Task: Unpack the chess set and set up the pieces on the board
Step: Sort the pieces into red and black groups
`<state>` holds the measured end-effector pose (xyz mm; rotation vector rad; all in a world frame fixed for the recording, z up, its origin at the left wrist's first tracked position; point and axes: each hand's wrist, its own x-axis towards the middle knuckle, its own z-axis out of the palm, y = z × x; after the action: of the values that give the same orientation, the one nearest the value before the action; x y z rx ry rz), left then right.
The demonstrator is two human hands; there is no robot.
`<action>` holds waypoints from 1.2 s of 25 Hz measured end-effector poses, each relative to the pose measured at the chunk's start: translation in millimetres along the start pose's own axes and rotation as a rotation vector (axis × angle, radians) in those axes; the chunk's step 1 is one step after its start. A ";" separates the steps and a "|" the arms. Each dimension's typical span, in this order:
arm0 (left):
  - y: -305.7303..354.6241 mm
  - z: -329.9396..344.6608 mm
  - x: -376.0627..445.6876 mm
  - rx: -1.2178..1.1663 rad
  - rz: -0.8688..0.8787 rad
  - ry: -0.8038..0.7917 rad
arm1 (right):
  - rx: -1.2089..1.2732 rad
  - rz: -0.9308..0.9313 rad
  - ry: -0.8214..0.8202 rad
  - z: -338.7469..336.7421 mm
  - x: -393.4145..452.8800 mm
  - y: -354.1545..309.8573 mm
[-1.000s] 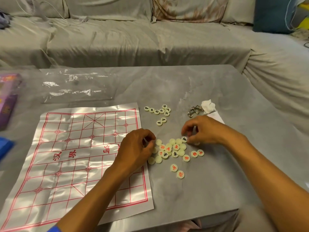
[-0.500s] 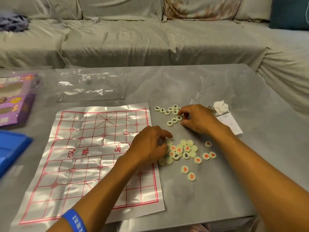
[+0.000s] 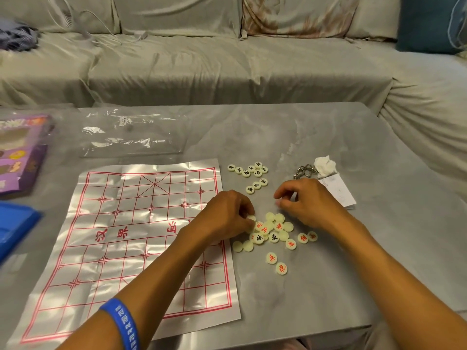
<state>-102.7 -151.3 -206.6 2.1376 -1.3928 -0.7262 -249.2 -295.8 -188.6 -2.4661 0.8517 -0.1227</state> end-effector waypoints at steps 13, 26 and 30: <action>-2.1 -4.4 -4.3 0.048 0.123 -0.086 | 0.052 -0.008 -0.034 1.4 -2.6 0.5; -7.0 7.3 2.0 0.039 0.060 0.211 | 0.082 -0.019 -0.068 8.4 -2.9 1.8; -10.5 7.3 2.5 0.019 0.065 0.267 | 0.085 -0.028 -0.068 10.7 -0.7 4.3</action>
<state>-99.7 -150.6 -219.3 2.1023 -1.3222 -0.3867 -249.5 -293.5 -199.9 -2.3891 0.7677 -0.0833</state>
